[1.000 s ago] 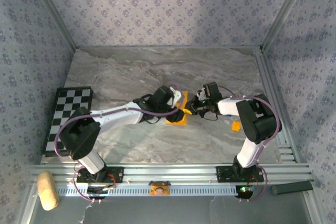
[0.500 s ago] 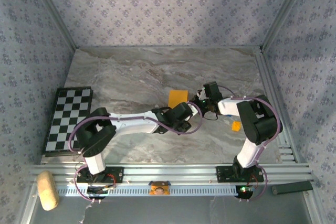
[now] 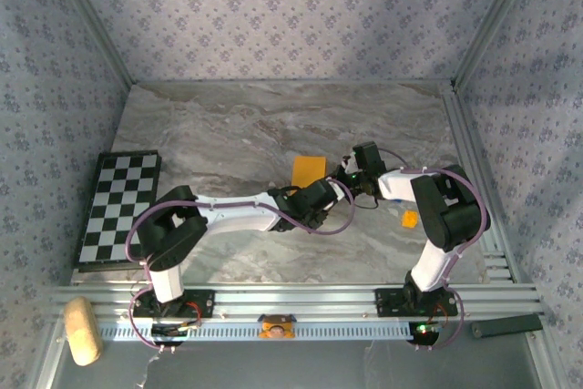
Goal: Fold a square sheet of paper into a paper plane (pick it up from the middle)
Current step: Fold the triangle a second time at the center of the table.
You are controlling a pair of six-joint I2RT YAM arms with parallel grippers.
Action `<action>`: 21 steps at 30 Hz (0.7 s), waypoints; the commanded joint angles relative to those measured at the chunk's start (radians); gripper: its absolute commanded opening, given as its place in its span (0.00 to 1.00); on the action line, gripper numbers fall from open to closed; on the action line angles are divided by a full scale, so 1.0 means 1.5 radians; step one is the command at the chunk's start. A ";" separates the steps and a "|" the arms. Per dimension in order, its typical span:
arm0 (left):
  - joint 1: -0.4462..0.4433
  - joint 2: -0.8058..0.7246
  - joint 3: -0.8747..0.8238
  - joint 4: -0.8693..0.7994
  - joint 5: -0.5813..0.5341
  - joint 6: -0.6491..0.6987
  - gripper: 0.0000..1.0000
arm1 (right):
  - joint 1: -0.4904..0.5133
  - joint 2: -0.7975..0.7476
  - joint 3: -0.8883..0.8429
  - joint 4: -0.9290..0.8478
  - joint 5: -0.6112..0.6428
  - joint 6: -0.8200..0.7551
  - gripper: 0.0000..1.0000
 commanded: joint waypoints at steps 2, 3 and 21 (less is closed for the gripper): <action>-0.005 0.004 0.016 -0.006 -0.007 0.001 0.11 | -0.001 -0.019 0.000 -0.010 0.002 0.004 0.04; -0.005 0.005 0.017 -0.007 -0.007 0.002 0.09 | -0.002 -0.018 0.001 -0.010 0.003 0.004 0.04; 0.014 -0.007 0.017 -0.018 0.047 -0.021 0.00 | -0.009 -0.045 -0.009 -0.032 0.025 -0.020 0.16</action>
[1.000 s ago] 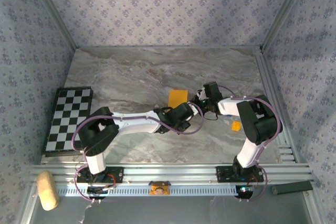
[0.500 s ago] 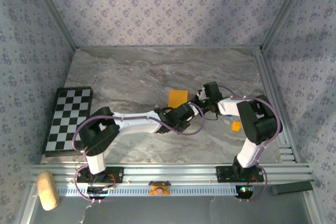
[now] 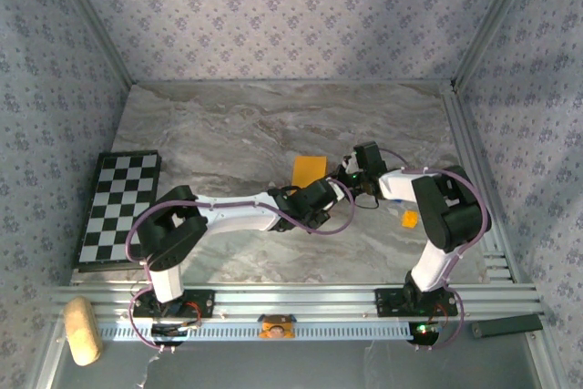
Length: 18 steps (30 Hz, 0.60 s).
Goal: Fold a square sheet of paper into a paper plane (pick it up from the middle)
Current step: Fold the triangle a second time at the center of the table.
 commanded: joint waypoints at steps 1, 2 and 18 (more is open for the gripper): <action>0.018 -0.010 0.016 -0.014 0.055 -0.025 0.00 | -0.007 -0.043 -0.009 -0.041 0.032 -0.025 0.19; 0.028 -0.014 0.013 -0.014 0.080 -0.036 0.00 | -0.011 -0.054 -0.010 -0.059 0.045 -0.033 0.20; 0.158 -0.012 0.018 0.015 0.421 -0.127 0.00 | -0.060 -0.164 -0.065 -0.131 0.077 -0.095 0.28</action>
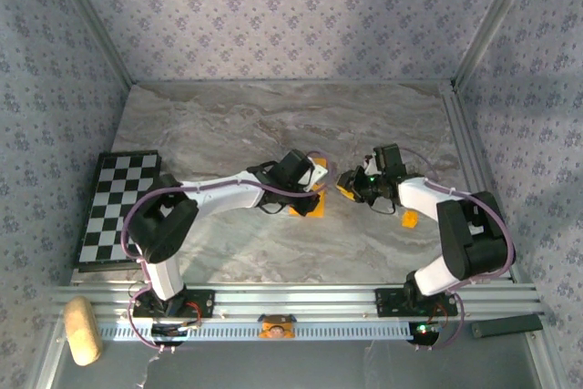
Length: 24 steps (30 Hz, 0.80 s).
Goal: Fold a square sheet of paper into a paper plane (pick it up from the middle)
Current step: Fold the triangle a second time at the center of the table.
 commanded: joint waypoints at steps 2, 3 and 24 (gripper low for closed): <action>0.019 0.005 0.019 0.017 0.105 -0.030 0.00 | 0.006 -0.023 -0.012 -0.025 -0.001 -0.026 0.27; 0.024 0.006 0.020 0.019 0.113 -0.032 0.00 | 0.009 -0.024 -0.013 -0.024 -0.004 -0.027 0.27; 0.037 0.004 0.034 -0.011 0.077 -0.016 0.00 | 0.070 0.013 0.022 -0.030 0.043 -0.003 0.30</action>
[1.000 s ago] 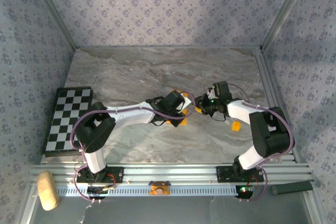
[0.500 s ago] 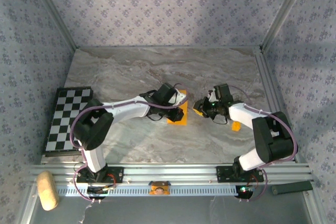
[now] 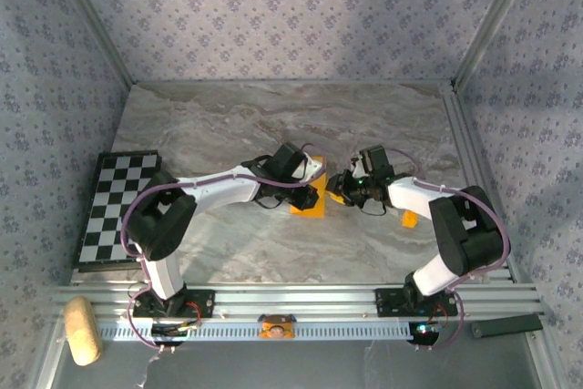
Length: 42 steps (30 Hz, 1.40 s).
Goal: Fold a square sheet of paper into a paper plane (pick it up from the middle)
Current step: Fold the triangle a second time at the center of the table.
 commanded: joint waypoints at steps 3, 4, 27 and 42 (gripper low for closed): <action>0.002 0.002 0.027 -0.015 -0.007 0.013 0.00 | 0.002 -0.026 -0.004 -0.013 0.001 -0.003 0.33; 0.002 0.002 0.027 -0.016 -0.007 0.014 0.00 | 0.002 -0.026 -0.006 0.001 -0.008 0.008 0.35; -0.008 0.028 0.074 -0.091 -0.058 0.094 0.16 | 0.015 0.049 0.029 0.078 -0.065 0.090 0.13; -0.039 0.047 0.104 -0.123 -0.127 0.132 0.12 | 0.012 0.054 0.032 0.076 -0.068 0.097 0.11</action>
